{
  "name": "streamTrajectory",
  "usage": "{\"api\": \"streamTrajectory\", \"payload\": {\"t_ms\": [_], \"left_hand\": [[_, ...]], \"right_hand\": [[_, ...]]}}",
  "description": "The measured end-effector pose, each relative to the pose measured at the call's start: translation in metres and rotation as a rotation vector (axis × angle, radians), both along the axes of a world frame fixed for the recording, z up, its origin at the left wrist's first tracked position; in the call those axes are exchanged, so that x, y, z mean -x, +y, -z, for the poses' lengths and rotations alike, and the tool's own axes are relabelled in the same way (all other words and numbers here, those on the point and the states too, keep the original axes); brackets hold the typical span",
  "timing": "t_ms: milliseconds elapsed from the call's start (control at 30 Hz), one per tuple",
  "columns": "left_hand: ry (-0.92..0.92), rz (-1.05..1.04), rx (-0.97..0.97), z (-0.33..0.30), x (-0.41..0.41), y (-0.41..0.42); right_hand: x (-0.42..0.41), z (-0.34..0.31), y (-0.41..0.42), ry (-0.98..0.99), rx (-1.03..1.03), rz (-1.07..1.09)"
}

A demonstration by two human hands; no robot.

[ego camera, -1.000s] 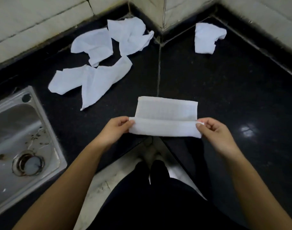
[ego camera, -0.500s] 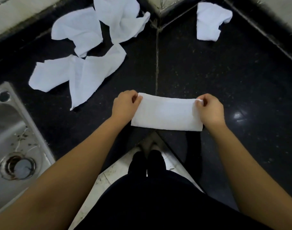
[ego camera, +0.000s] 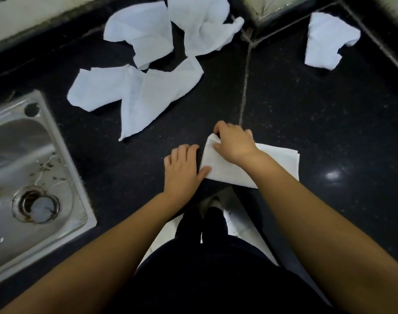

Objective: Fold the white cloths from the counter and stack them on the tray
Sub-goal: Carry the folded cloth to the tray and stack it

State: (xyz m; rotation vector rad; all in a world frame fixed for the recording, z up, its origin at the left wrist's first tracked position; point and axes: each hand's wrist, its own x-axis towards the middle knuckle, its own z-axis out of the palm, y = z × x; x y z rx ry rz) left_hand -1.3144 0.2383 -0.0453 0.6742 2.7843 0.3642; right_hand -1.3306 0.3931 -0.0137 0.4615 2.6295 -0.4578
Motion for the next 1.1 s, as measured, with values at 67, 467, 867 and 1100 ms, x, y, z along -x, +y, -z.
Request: {"api": "streamTrajectory", "payload": {"t_ms": [67, 467, 867, 1100], "left_hand": [[-0.035, 0.019, 0.007, -0.001, 0.002, -0.001], [-0.173, 0.043, -0.913, -0.126, 0.063, 0.069], [-0.587, 0.206, -0.664, -0.081, 0.032, 0.017], [-0.732, 0.246, -0.316, -0.045, 0.024, 0.001]], "right_hand": [[-0.001, -0.001, 0.0, -0.045, 0.038, -0.016], [-0.039, -0.123, 0.085, 0.681, 0.615, 0.433], [-0.116, -0.06, 0.052, 0.555, 0.707, 0.421], [-0.149, -0.013, 0.037, 0.185, 0.692, 0.399]]}}
